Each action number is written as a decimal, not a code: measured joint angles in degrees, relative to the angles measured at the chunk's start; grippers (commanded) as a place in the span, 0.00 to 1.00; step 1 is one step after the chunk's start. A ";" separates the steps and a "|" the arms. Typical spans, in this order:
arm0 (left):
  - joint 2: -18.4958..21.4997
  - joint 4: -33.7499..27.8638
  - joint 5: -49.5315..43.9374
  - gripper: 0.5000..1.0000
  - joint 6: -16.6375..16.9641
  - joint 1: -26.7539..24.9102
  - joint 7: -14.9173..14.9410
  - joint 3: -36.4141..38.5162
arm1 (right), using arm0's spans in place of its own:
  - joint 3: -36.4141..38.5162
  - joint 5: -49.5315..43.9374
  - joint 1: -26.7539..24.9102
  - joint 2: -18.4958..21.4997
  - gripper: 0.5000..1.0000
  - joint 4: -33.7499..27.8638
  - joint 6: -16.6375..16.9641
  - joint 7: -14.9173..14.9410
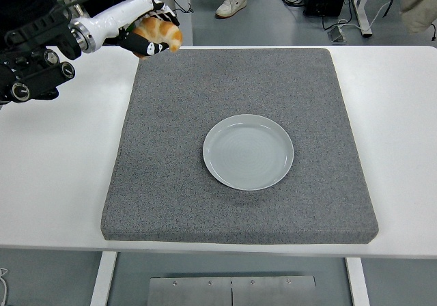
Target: Place the bread on the plate
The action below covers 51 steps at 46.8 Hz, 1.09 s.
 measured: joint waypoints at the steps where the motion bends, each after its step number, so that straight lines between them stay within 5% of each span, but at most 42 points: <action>1: 0.11 0.00 0.00 0.00 -0.11 -0.63 0.01 0.00 | 0.01 0.00 0.02 0.00 1.00 0.00 0.00 0.00; 24: -1.23 0.01 -0.01 0.00 -1.50 -7.63 0.32 -0.26 | 0.05 0.00 -0.02 0.00 1.00 -0.02 0.00 0.01; 51: -22.74 -0.02 1.13 0.00 0.71 -5.05 -1.45 -0.55 | 0.05 0.00 0.00 0.00 1.00 0.07 0.00 0.02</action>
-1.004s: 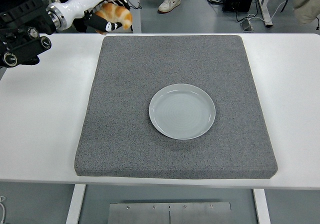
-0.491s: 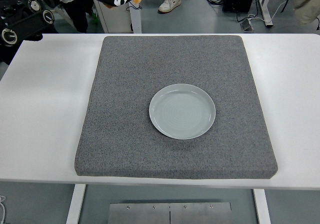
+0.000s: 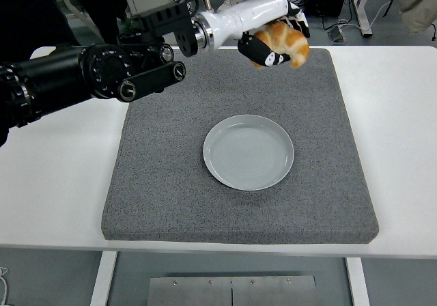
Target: Place the bread on the plate
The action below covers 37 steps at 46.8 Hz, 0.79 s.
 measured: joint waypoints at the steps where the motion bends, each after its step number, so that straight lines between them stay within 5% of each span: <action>1: -0.39 -0.03 0.09 0.00 0.03 0.27 -0.39 0.09 | 0.00 0.00 -0.01 0.00 1.00 0.00 0.00 0.00; 12: -1.29 -0.22 4.06 0.00 0.59 6.54 -4.07 0.52 | 0.00 0.00 -0.09 0.00 1.00 0.00 0.00 0.00; 37: -0.52 -0.58 9.61 0.00 2.88 15.61 -4.51 0.65 | 0.00 0.00 -0.10 0.00 1.00 -0.02 0.00 -0.01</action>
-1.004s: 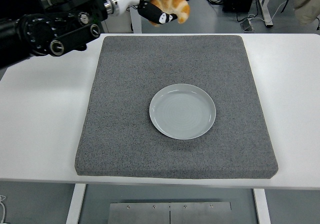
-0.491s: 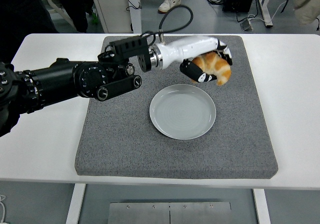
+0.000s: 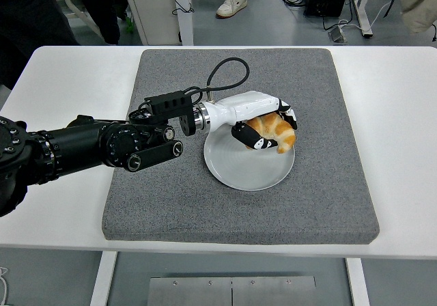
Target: Place the bread on the plate
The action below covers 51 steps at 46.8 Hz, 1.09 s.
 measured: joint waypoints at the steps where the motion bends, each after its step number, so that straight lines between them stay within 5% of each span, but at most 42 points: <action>1: 0.09 -0.14 0.17 0.00 0.06 0.08 0.00 0.00 | 0.00 0.00 0.01 0.00 1.00 0.00 0.00 -0.01; 29: 6.98 -6.15 1.20 0.00 0.55 2.31 0.06 0.02 | 0.00 0.00 0.13 0.00 1.00 0.01 0.00 -0.07; 51: 7.24 -5.14 0.96 0.00 1.31 4.90 0.04 -0.25 | 0.00 0.00 0.13 0.00 1.00 0.02 0.00 -0.01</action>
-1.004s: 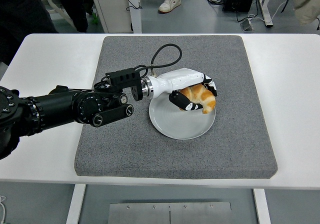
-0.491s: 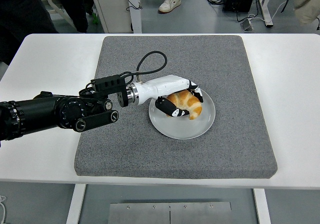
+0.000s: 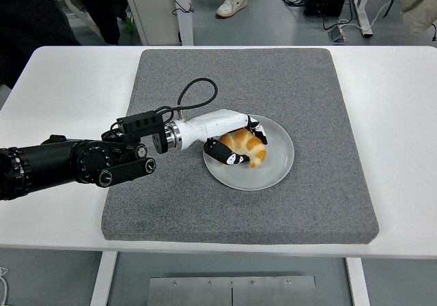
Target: Place the bread on the plate
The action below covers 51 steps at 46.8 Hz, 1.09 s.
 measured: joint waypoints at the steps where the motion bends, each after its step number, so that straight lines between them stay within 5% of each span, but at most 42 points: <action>1: 0.00 0.01 -0.10 0.00 0.00 0.01 0.00 -0.04 | 0.00 0.00 0.01 0.00 1.00 0.00 0.00 0.00; 18: 0.03 -0.02 -0.97 0.01 -0.07 0.02 0.00 -0.52 | 0.00 0.00 0.04 0.00 1.00 -0.01 0.00 0.02; 37: 0.17 -0.05 -1.45 0.40 -0.08 0.61 -0.20 -1.13 | 0.00 0.00 -0.02 0.00 1.00 -0.01 0.00 -0.02; 51: 0.17 -0.05 -2.03 0.48 -0.08 0.47 -0.47 -1.58 | 0.00 0.00 -0.09 0.00 1.00 0.00 0.00 0.00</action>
